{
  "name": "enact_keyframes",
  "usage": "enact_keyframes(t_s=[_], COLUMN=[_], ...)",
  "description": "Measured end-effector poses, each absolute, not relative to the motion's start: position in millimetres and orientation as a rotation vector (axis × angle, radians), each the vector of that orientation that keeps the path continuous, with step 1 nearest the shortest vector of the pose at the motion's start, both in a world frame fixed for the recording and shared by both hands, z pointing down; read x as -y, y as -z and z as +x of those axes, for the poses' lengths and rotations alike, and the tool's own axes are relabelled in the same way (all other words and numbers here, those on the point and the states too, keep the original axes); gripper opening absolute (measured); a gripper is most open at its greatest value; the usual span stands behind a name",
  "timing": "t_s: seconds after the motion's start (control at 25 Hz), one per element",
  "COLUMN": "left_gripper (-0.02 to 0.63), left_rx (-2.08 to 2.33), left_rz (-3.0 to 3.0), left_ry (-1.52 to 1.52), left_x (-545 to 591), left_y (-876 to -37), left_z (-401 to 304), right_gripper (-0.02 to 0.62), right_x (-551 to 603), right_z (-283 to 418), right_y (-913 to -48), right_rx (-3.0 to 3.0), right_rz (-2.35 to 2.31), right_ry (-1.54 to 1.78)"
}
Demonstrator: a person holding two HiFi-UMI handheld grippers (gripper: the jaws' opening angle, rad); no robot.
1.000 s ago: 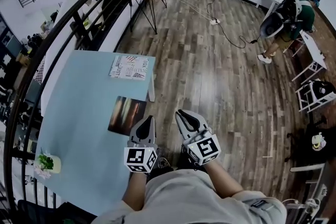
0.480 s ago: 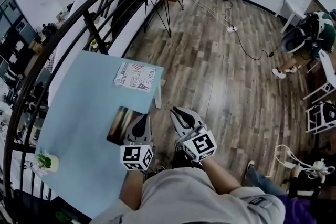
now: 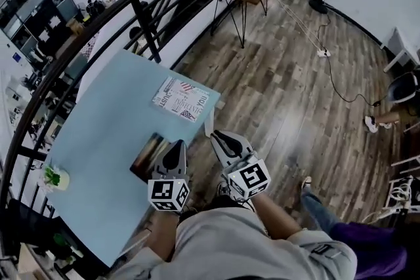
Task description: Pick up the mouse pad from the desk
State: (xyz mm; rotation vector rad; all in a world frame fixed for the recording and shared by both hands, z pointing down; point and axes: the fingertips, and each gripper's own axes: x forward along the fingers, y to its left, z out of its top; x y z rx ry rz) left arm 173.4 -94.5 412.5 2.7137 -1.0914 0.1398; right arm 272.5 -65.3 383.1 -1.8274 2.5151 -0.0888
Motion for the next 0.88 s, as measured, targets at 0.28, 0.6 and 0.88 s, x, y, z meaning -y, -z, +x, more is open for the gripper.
enact_keyframes(t_s=[0.28,0.6,0.88], left_gripper=[0.011,0.012,0.012], left_rx=[1.327,1.562,1.684], left_rz=[2.581,2.384,2.227], left_ry=[-0.173,-0.224,-0.261], left_x=[97,86,72], left_y=[-429,-457,-487], left_z=[145,88,44], right_gripper=[0.046,0.046,0.046], right_x=[95,108,109], right_z=[255,205,164], right_y=[-400,-435,-469], right_rx=[-2.672,-2.82,-2.941], right_rz=[-1.587,-1.33,-1.185], right_ry=[0.118,0.236,0.337])
